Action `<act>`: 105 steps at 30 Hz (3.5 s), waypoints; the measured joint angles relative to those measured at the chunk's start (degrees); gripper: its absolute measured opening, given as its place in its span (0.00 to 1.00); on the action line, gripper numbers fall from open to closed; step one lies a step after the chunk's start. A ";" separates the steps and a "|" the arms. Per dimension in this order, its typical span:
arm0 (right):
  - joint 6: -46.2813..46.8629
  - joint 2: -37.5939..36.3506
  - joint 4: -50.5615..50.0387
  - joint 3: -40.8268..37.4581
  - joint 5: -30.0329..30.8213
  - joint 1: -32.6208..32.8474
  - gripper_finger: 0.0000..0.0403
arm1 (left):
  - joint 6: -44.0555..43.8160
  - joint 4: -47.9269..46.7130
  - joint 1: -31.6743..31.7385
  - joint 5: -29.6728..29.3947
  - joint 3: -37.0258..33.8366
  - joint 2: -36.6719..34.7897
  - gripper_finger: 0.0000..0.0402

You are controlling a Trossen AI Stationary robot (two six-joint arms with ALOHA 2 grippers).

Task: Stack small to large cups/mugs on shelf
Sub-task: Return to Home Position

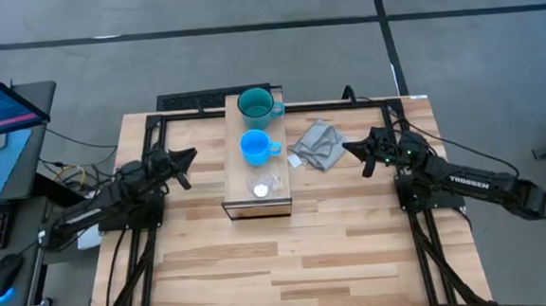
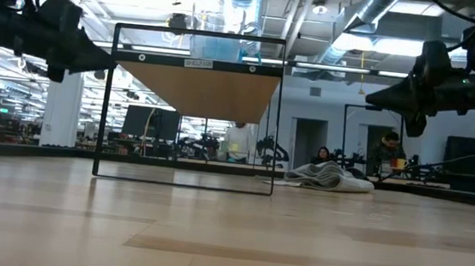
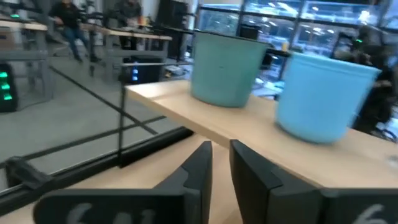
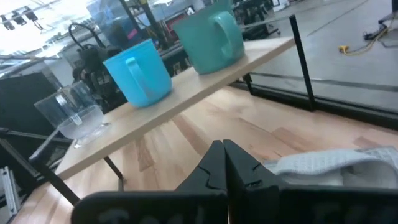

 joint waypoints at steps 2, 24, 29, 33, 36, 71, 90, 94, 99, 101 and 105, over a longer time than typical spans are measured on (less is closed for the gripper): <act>0.00 0.00 -1.09 0.00 -0.82 -0.84 0.01 | 0.08 0.18 2.21 0.83 -0.05 0.10 0.09; -4.50 0.05 -12.28 0.72 -2.21 -3.82 0.01 | -1.19 -1.32 11.77 9.57 -0.03 3.50 0.03; -6.04 -0.28 -11.58 2.53 -2.37 -3.84 0.01 | -1.03 -1.37 11.77 9.45 -0.03 3.50 0.03; -5.76 -2.32 -14.80 2.62 -3.56 -3.86 0.01 | -1.00 -1.41 11.77 9.46 -0.03 3.50 0.03; -5.62 -4.50 -19.62 2.62 -3.43 -3.93 0.01 | -0.98 -1.41 11.77 9.45 -0.05 3.50 0.03; -4.10 -25.09 -29.53 2.73 1.01 -3.95 0.04 | -3.19 -1.49 11.74 10.49 -0.09 8.36 0.00; -4.02 -25.07 -29.52 2.72 1.01 -3.74 0.08 | -4.91 -1.21 11.74 11.28 -0.16 8.33 0.00; -4.02 -25.07 -29.51 2.71 0.99 -3.74 0.08 | -4.91 -1.19 11.74 11.21 -0.16 8.33 0.00; -4.02 -25.07 -29.51 2.71 1.01 -3.74 0.08 | -4.97 -1.17 11.74 11.16 -0.16 8.33 0.00; -4.02 -25.07 -29.51 2.71 0.99 -3.74 0.08 | -4.99 -1.17 11.74 11.16 -0.16 8.33 0.00; -4.02 -25.07 -29.51 2.71 0.99 -3.74 0.08 | -5.02 -1.17 11.74 11.13 -0.16 8.33 0.00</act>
